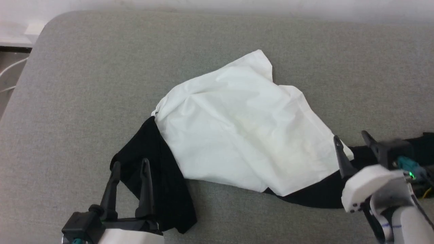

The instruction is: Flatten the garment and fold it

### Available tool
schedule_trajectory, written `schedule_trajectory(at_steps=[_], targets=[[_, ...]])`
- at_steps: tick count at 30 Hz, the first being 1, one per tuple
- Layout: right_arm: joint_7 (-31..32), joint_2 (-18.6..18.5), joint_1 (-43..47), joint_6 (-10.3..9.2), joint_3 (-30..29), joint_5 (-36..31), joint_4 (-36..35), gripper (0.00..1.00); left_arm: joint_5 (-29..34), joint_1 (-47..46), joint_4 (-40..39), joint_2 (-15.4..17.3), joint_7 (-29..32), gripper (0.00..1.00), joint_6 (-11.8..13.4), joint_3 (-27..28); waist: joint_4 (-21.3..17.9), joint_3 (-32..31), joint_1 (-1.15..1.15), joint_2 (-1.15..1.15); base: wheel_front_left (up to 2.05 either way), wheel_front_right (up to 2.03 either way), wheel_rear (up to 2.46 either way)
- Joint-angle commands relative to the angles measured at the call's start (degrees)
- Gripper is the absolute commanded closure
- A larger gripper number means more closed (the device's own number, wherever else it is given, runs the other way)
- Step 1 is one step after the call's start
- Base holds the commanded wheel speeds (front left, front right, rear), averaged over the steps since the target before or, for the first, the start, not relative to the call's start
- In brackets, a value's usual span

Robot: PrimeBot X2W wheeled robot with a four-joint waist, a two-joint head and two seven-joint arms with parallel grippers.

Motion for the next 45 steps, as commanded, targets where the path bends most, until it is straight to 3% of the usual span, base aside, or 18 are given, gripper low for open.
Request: schedule_trajectory(at_steps=[1,5,12,21,22,23,24,36,45], targets=[[3.93,-1.30,-2.14,-0.08,0.50,-0.12,-0.05,0.00,0.33,-1.04,0.48,-0.50,-0.26,0.00,-0.79,0.20,0.63,1.21,0.00,0.00,0.00,0.00,0.00],[14.73,-5.73,-6.99,-0.08,2.36,1.49,0.63,0.00,0.63,-2.26,1.81,-1.06,-0.26,0.00,-1.99,-0.43,1.84,2.82,0.00,0.00,0.00,0.00,0.00],[26.81,-10.31,-12.84,-0.08,4.69,6.73,4.49,0.00,-0.23,-4.09,3.26,-1.29,-0.27,0.00,-2.54,-2.07,4.32,5.01,0.00,0.00,0.00,0.00,0.00],[34.19,-12.39,-14.78,-0.08,7.58,10.82,8.86,0.00,-1.78,-5.62,4.19,-1.31,-0.27,0.00,-2.30,-3.86,6.52,6.61,0.00,0.00,0.00,0.00,0.00],[34.22,-12.35,-14.71,-0.08,7.72,10.99,9.34,0.25,-1.86,-5.75,4.33,-1.31,-0.27,0.00,-2.32,-3.94,6.71,6.66,0.00,0.00,0.00,0.00,0.00],[34.01,-12.28,-14.67,-0.08,7.72,11.00,9.72,0.69,-1.93,-5.84,4.46,-1.32,-0.27,0.00,-2.30,-3.95,6.85,6.68,0.00,0.00,0.00,0.00,0.00],[33.68,-12.31,-14.64,-0.08,7.90,10.95,9.92,1.00,-1.97,-5.89,4.59,-1.32,-0.27,0.00,-2.29,-3.94,6.98,6.65,0.00,0.00,0.00,0.00,0.00],[30.52,-16.95,-20.69,-0.08,9.74,10.64,5.46,1.00,-2.60,-4.76,5.67,-1.32,-0.27,0.00,-2.02,-4.41,6.83,4.39,0.00,0.00,0.00,0.00,0.00],[28.21,-27.69,-38.70,-0.08,17.39,6.48,6.63,1.00,-3.42,-6.34,4.83,-1.32,-0.27,0.00,-2.57,-6.39,9.76,9.20,0.00,0.00,0.00,0.00,0.00]])
